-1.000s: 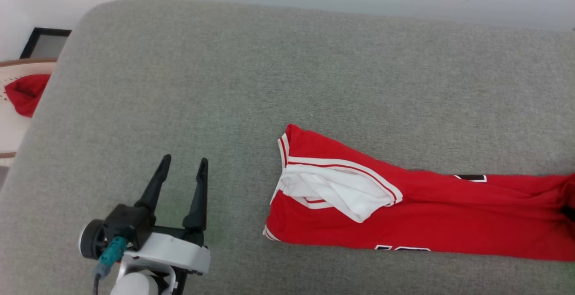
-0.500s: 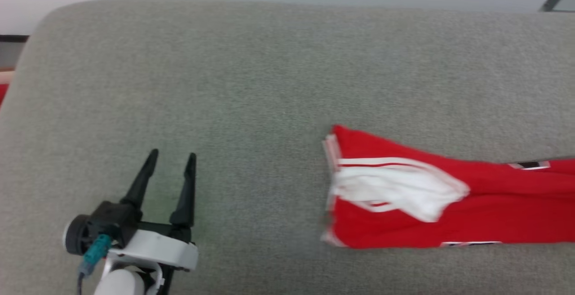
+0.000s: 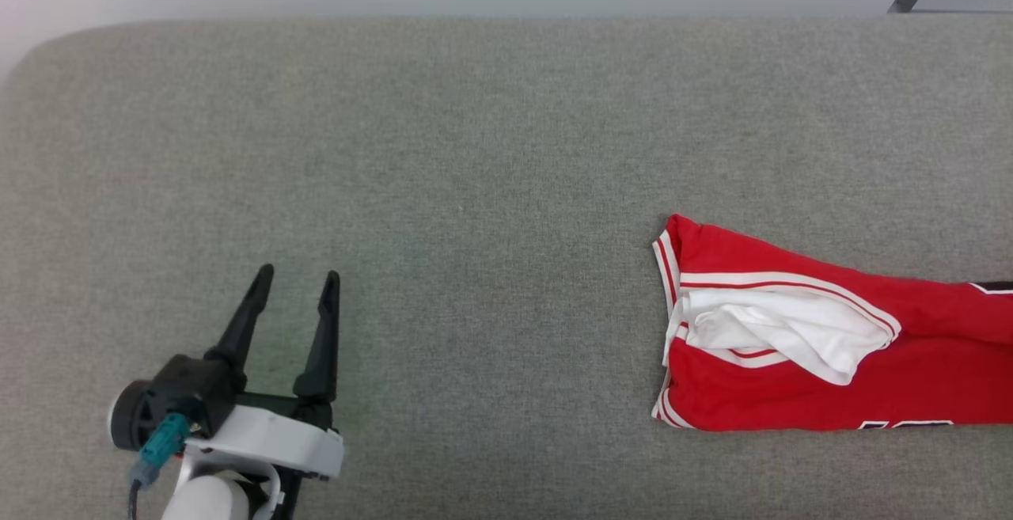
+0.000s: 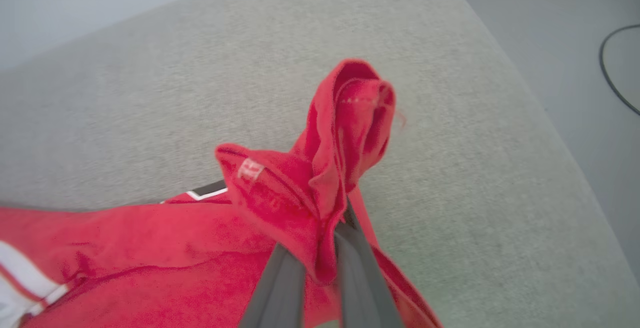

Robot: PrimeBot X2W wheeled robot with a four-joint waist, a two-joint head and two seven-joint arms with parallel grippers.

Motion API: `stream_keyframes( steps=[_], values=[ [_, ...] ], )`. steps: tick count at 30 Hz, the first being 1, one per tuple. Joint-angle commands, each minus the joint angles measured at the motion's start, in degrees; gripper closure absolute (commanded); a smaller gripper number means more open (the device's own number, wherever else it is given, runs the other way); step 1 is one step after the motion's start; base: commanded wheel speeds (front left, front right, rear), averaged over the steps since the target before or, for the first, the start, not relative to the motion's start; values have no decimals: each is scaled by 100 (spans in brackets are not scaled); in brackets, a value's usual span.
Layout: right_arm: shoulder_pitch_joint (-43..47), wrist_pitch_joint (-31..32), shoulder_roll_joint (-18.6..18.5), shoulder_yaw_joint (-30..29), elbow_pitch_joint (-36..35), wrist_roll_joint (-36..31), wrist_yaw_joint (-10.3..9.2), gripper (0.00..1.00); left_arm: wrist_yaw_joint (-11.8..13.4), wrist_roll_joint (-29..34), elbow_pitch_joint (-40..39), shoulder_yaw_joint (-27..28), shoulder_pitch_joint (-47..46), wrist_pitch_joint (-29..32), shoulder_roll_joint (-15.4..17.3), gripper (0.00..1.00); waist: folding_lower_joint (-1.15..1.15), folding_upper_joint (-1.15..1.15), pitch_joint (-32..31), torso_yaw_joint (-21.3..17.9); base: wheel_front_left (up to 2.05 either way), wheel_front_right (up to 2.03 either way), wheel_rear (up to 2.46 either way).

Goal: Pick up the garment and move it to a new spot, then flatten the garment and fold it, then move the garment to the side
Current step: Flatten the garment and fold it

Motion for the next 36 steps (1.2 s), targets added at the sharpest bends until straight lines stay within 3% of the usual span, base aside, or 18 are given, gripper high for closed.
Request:
stream_keyframes(
  steps=[1,11,17,22,29,36],
  values=[
    [112,51,110,199,-307,64,-6,100,-19,-34,24,-16,41,4,-16,0,0,0,-75,-5,0,0,0],
    [255,652,746,1637,-2489,66,-6,100,-20,-168,107,-16,149,4,-193,0,0,0,-239,207,0,0,0],
    [-17,1016,1077,2512,-3161,-61,-6,100,-20,-230,129,-43,160,4,-279,0,0,0,-244,433,0,0,0],
    [-311,1114,1230,2982,-3019,-281,-6,100,-20,-247,143,-100,116,4,-371,0,0,0,-178,618,0,0,0],
    [-548,1028,1413,3489,-2045,-279,-6,100,-20,-297,197,-218,0,4,-446,0,0,0,-2,862,0,0,0],
    [-695,751,1317,3732,-1238,-424,-7,100,-20,-361,228,-236,-111,4,-453,0,0,0,145,993,0,0,0]
  ],
)
